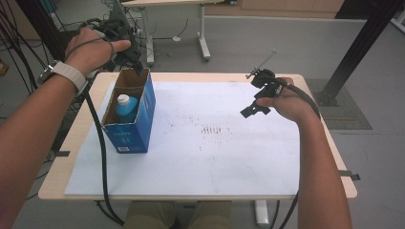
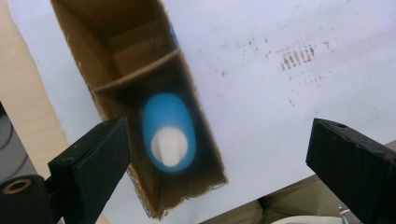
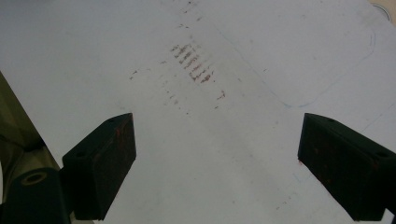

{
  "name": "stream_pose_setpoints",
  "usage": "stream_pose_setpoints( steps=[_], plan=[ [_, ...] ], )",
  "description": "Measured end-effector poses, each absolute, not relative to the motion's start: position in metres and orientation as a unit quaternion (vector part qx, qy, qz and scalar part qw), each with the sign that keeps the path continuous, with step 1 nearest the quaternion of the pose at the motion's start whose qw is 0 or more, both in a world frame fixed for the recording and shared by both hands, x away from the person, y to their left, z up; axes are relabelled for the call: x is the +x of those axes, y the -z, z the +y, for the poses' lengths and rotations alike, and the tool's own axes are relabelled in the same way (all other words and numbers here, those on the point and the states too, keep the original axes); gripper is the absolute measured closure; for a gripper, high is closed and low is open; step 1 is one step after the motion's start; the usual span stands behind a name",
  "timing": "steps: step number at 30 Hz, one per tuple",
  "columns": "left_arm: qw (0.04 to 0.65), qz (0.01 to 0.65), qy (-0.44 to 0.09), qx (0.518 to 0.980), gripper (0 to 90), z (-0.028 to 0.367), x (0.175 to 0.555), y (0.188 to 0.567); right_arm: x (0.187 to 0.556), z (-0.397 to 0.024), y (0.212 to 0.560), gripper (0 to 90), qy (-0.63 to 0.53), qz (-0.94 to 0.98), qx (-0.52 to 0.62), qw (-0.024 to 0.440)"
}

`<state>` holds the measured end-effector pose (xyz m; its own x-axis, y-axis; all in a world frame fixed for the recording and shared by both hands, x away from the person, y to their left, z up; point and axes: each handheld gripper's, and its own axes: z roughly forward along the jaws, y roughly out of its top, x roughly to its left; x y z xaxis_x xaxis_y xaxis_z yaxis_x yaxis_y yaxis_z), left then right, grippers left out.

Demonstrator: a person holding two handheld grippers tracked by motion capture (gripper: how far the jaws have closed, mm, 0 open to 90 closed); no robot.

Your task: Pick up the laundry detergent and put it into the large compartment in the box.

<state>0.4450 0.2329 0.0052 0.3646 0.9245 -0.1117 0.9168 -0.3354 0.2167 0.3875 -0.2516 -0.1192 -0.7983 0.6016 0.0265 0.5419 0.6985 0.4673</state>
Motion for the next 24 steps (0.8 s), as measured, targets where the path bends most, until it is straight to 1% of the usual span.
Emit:
stream_pose_setpoints(
  steps=[6,9,18,24],
  plan=[
    [0.122,0.551,-0.023,0.825,7.5,0.229,0.445,-0.018,0.390,-0.253,0.120,11.2,-0.232,0.918,0.318,0.058],
    [0.127,0.524,-0.029,0.842,7.6,0.223,0.445,-0.024,0.391,-0.253,0.121,11.2,-0.233,0.917,0.318,0.057],
    [0.111,0.427,-0.012,0.897,7.2,0.194,0.454,-0.024,0.394,-0.254,0.118,11.0,-0.230,0.917,0.320,0.057],
    [0.111,0.376,-0.006,0.920,7.6,0.177,0.457,-0.021,0.393,-0.257,0.117,11.0,-0.230,0.915,0.326,0.057]
  ],
)
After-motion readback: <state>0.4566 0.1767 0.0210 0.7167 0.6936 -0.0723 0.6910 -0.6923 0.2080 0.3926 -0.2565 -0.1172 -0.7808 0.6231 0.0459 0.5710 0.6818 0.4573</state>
